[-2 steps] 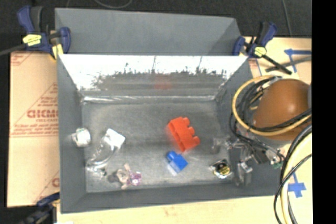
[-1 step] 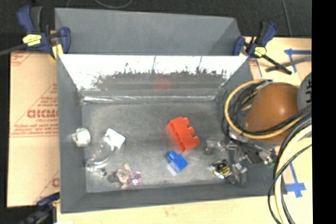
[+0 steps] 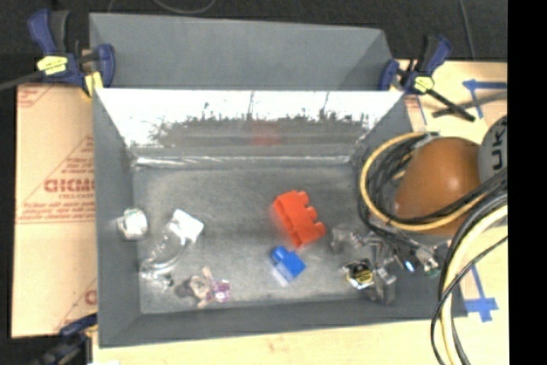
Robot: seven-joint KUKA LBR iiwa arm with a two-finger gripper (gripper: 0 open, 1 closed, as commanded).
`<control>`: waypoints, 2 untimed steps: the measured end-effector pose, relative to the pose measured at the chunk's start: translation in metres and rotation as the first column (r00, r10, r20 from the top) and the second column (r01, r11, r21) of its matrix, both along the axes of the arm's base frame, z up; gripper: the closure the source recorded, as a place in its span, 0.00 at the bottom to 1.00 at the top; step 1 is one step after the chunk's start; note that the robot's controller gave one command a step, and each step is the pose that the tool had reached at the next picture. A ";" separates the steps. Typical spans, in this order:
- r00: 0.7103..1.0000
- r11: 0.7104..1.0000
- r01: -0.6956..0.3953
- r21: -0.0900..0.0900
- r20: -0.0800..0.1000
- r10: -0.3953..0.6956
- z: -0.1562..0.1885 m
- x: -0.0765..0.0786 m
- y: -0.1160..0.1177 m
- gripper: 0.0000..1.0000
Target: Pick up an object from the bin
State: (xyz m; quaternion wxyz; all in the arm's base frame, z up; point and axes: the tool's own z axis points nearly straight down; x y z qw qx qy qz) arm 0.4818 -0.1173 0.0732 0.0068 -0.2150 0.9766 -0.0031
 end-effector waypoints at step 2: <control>1.000 1.000 0.001 0.001 -0.006 -0.001 0.074 0.001 0.000 1.00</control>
Offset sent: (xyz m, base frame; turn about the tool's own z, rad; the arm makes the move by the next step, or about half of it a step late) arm 0.0000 0.0000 0.0000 0.0000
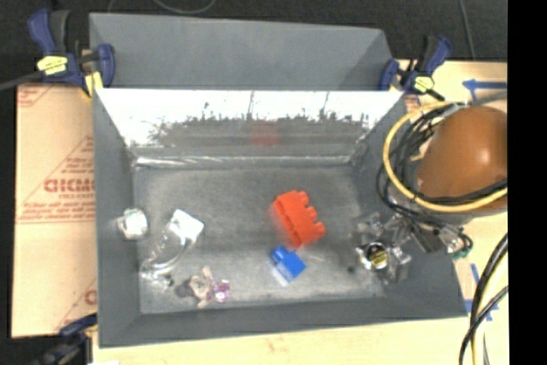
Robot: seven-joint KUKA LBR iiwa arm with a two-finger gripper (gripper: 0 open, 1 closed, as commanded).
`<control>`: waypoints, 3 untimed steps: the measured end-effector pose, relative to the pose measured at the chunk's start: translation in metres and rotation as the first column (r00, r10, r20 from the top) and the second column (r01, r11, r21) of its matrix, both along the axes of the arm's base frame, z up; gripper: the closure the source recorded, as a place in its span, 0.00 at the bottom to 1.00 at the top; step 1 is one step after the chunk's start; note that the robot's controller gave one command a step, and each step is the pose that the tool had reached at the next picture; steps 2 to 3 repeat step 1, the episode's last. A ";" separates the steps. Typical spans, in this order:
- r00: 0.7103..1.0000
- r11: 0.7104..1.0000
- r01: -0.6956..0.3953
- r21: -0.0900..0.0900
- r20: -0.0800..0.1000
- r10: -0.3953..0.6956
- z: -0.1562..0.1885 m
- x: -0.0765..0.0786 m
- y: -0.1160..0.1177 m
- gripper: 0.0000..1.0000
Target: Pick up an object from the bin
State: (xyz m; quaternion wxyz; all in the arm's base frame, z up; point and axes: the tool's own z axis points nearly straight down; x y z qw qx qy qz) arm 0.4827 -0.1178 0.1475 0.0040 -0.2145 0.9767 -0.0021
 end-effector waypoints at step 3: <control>1.000 1.000 0.003 0.001 -0.004 -0.003 0.014 0.001 -0.001 1.00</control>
Offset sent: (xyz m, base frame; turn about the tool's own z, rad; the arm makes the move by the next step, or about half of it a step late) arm 0.0000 0.0001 0.0125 0.0000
